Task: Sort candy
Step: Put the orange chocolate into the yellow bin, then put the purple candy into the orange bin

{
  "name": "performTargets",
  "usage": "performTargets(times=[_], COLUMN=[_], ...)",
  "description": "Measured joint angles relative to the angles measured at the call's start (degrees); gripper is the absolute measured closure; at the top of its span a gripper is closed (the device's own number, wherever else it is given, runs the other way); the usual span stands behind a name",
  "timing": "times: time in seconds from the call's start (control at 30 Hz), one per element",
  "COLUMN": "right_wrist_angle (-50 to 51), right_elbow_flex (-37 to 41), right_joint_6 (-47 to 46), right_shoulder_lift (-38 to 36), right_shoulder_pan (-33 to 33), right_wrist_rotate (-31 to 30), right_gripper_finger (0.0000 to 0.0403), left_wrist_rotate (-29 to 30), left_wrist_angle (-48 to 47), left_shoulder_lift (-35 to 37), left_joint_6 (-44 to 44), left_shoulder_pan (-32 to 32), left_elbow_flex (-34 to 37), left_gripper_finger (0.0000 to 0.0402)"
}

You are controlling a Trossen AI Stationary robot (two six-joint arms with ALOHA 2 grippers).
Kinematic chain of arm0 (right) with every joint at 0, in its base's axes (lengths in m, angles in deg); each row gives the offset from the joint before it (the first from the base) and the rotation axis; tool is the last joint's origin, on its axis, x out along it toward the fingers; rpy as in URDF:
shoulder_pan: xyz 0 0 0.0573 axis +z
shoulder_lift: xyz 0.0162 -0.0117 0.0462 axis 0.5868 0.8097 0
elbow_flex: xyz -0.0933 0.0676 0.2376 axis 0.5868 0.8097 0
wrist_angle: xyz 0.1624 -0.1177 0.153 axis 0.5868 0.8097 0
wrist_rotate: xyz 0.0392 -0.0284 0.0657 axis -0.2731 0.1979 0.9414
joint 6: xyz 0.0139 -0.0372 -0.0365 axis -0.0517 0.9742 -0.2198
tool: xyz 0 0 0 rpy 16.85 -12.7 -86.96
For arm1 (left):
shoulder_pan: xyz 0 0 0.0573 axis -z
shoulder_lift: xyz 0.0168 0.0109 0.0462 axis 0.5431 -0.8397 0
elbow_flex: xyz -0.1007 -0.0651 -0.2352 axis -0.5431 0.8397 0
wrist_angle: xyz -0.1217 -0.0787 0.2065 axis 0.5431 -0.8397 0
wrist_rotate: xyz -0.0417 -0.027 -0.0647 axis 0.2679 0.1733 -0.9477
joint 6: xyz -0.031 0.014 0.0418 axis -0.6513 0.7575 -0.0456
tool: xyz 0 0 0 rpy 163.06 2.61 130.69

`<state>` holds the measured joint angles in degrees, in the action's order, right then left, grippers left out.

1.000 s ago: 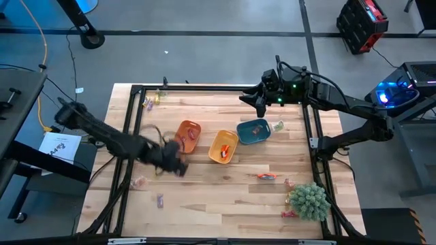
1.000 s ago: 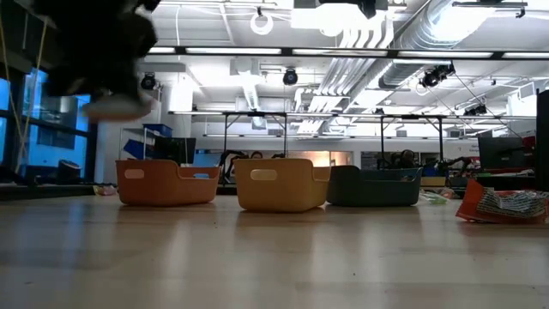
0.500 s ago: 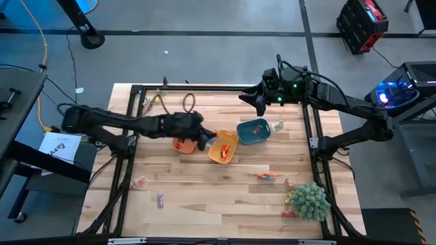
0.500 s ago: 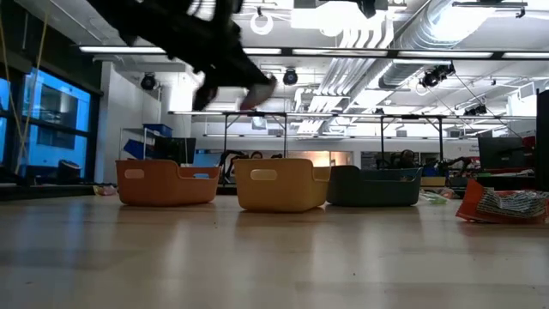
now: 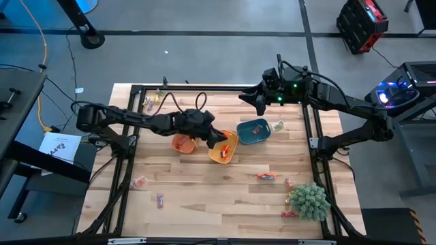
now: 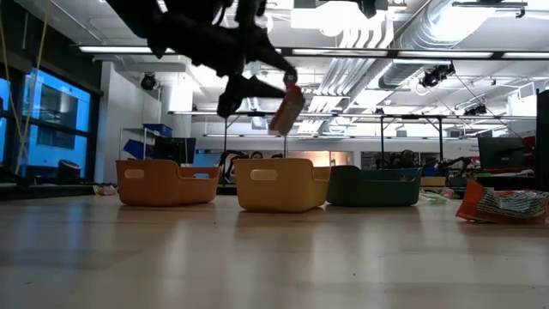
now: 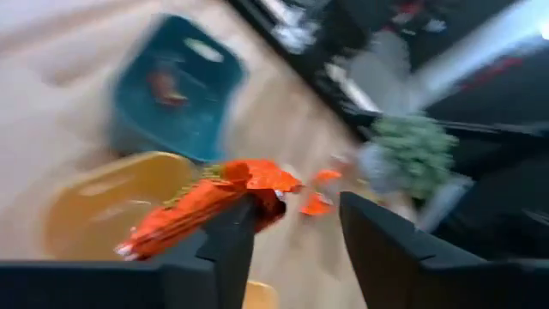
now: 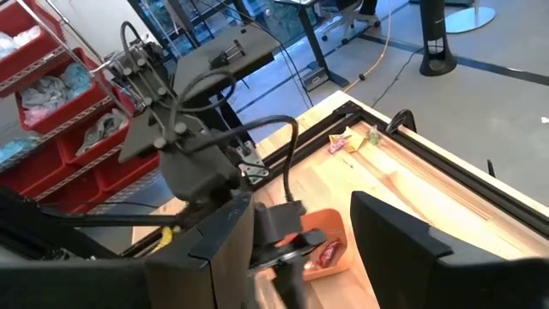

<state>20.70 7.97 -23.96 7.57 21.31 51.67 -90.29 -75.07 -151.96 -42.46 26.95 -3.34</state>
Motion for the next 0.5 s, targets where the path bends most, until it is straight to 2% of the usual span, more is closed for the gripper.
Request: performTargets(times=[0.07,0.13,0.27,0.37,0.5], right_wrist_angle=[0.00,0.01,0.03,0.03,0.37], right_elbow_flex=[0.00,0.00,0.00,0.00,0.00], right_joint_6=[0.08,0.71,1.63,2.25,2.62], right_shoulder_lift=[0.00,0.00,0.00,0.00,0.00], right_shoulder_pan=[-0.01,-0.01,-0.01,-0.01,-0.01], right_wrist_rotate=[0.00,0.00,-0.01,-0.01,-0.01], right_gripper_finger=[0.0213,0.0213,0.0213,0.0213,0.0213], left_wrist_rotate=[-4.57,-6.41,-2.48,0.55,-0.21], left_wrist_angle=[-2.37,-6.25,-14.81,-16.57,-22.05], left_shoulder_lift=[1.29,2.46,4.50,5.51,8.48], left_joint_6=[-0.32,0.15,3.31,4.62,5.18], left_shoulder_pan=[0.59,1.46,2.98,4.05,6.20], left_elbow_flex=[-0.01,-0.01,0.07,0.07,0.07], left_gripper_finger=[0.0215,0.0202,0.0189,0.0186,0.0186])
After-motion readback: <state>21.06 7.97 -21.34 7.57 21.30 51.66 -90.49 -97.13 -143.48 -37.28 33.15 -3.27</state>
